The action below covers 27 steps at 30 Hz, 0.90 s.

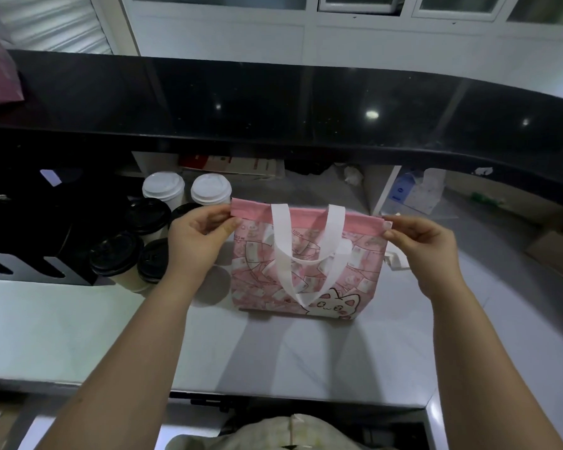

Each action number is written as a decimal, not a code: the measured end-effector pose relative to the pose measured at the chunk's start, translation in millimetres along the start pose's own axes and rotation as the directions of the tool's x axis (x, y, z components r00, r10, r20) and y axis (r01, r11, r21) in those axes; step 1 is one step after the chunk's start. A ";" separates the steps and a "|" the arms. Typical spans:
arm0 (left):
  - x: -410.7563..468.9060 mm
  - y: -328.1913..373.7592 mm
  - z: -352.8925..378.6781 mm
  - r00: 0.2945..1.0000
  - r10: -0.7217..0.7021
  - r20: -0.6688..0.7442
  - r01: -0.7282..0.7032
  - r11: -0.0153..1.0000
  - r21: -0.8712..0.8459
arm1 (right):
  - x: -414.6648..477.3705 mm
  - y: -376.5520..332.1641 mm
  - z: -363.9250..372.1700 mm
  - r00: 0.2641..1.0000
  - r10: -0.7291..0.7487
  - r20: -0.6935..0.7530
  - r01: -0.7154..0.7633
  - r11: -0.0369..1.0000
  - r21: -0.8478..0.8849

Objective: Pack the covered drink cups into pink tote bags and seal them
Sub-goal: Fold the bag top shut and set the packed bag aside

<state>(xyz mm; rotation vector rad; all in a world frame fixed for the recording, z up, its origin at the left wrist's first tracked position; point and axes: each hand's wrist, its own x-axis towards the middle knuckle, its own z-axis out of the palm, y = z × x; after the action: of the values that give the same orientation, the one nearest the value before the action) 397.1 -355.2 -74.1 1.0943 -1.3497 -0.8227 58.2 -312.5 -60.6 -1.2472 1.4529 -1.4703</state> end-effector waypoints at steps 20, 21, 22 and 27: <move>-86.1 -62.5 19.3 0.915 -0.403 -0.011 0.402 0.913 -0.065 | -74.9 103.6 1.9 0.984 0.165 -0.063 -0.157 0.980 0.121; -86.6 -62.9 19.1 0.914 -0.405 -0.016 0.404 0.912 -0.067 | -76.0 105.3 2.4 0.983 0.169 -0.073 -0.156 0.976 0.152; -87.5 -62.6 19.2 0.915 -0.403 -0.014 0.402 0.913 -0.071 | -76.8 106.4 3.3 0.981 0.174 -0.083 -0.156 0.971 0.182; -100.1 -59.7 24.9 0.922 -0.385 0.037 0.387 0.918 -0.093 | -80.1 105.8 12.5 0.981 0.166 -0.096 -0.139 0.959 0.245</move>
<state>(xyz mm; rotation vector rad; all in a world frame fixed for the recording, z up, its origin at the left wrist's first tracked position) 371.5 -283.4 -165.7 1.2982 -1.1072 -1.1776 77.9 -252.3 -177.9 -0.8977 1.3670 -1.5787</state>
